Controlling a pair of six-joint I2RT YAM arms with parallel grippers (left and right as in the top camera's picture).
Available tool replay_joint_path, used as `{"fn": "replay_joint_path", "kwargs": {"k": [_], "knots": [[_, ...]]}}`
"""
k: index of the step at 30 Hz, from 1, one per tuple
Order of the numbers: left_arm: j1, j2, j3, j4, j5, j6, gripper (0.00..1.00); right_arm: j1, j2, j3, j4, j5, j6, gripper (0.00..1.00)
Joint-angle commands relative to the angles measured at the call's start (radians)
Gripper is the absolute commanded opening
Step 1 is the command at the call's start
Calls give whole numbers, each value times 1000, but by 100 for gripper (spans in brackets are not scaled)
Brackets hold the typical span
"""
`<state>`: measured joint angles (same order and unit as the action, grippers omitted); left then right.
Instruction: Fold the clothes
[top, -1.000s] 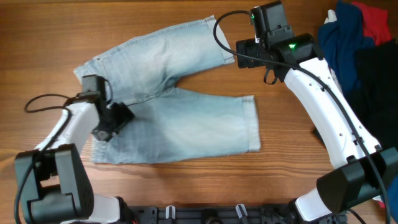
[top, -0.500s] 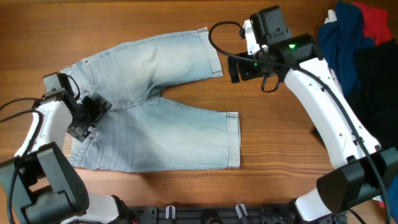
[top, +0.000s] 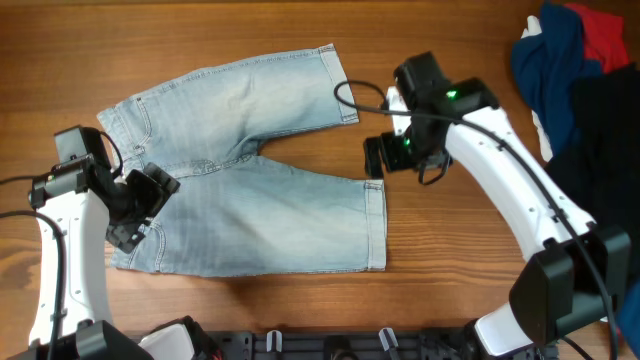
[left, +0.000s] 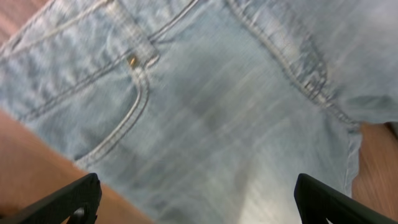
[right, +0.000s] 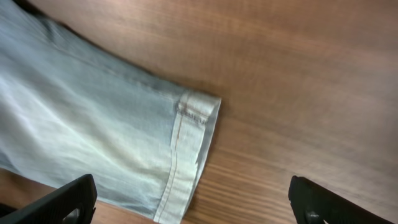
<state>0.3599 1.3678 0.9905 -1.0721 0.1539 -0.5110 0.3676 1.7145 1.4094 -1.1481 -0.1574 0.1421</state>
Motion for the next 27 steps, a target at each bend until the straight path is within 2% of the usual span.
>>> {"fn": "replay_joint_path", "kwargs": {"k": [1,4,9,11,18,27], "knots": [[-2,-33,11,-64,-48,-116,100,81,-29,-81,29,-32,64,100],[-2,-35,10,-81,-53,-151,100,159,-57,-145,59,-31,100,100],[60,-35,-2,-96,-66,-204,100,269,-111,-264,66,-78,292,100],[99,-35,-15,-97,-66,-204,100,284,-130,-301,67,-103,325,100],[250,-35,-85,-86,13,-204,100,416,-185,-351,30,58,310,97],[333,-35,-174,-46,34,-205,100,484,-183,-356,31,140,302,97]]}}
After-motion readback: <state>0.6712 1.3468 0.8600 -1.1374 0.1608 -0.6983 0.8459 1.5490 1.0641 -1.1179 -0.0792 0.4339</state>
